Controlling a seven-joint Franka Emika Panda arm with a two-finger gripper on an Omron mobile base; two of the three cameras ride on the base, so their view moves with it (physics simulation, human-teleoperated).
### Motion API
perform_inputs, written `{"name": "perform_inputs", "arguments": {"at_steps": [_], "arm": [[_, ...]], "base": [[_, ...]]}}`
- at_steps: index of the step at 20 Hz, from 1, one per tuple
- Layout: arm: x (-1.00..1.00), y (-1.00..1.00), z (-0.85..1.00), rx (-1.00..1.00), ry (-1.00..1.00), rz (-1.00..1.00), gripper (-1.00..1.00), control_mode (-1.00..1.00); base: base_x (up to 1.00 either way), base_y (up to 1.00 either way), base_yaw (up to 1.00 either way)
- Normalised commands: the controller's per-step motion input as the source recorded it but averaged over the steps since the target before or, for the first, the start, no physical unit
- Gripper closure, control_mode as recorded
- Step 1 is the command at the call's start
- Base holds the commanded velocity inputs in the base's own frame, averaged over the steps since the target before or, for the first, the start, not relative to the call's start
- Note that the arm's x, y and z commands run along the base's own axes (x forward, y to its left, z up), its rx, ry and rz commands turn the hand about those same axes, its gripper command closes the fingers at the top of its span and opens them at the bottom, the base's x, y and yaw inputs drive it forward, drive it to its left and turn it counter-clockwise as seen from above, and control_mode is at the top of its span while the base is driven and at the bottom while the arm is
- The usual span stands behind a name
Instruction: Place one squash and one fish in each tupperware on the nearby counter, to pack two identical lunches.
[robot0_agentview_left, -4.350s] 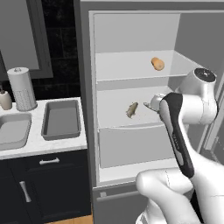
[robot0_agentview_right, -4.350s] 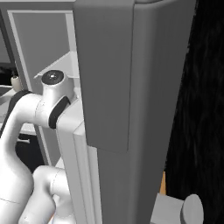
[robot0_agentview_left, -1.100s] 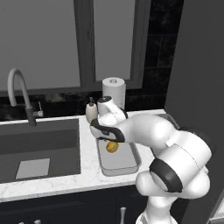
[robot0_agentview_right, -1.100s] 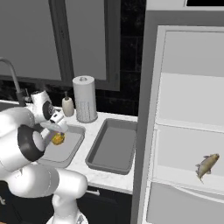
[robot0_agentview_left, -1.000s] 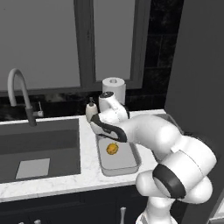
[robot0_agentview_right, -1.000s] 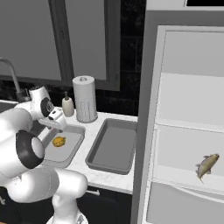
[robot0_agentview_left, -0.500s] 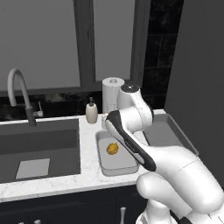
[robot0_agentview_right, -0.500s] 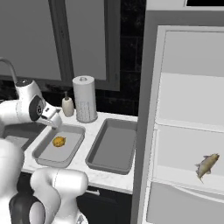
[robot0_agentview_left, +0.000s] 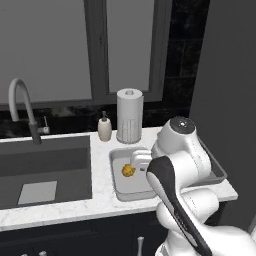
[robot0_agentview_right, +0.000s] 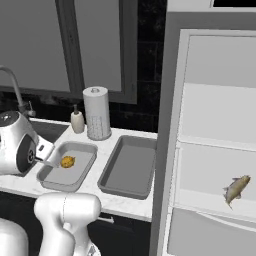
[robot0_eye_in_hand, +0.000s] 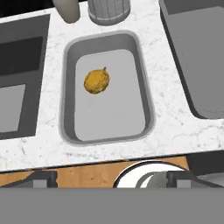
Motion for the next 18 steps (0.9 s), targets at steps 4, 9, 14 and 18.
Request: {"name": "perform_inputs", "arguments": {"at_steps": [4, 9, 14, 18], "arm": [[-0.25, 0.00, 0.00, 0.00, -0.05, -0.02, -1.00, 1.00], [0.00, 0.00, 0.00, 0.00, 0.00, 0.00, -1.00, 1.00], [0.00, 0.00, 0.00, 0.00, 0.00, 0.00, -1.00, 1.00], [0.00, 0.00, 0.00, 0.00, 0.00, 0.00, -1.00, 1.00]], "base": [[-0.75, -0.08, -0.07], [-1.00, -0.39, -0.15], [-0.97, -0.95, -0.31], [-0.42, -1.00, -0.31]]}}
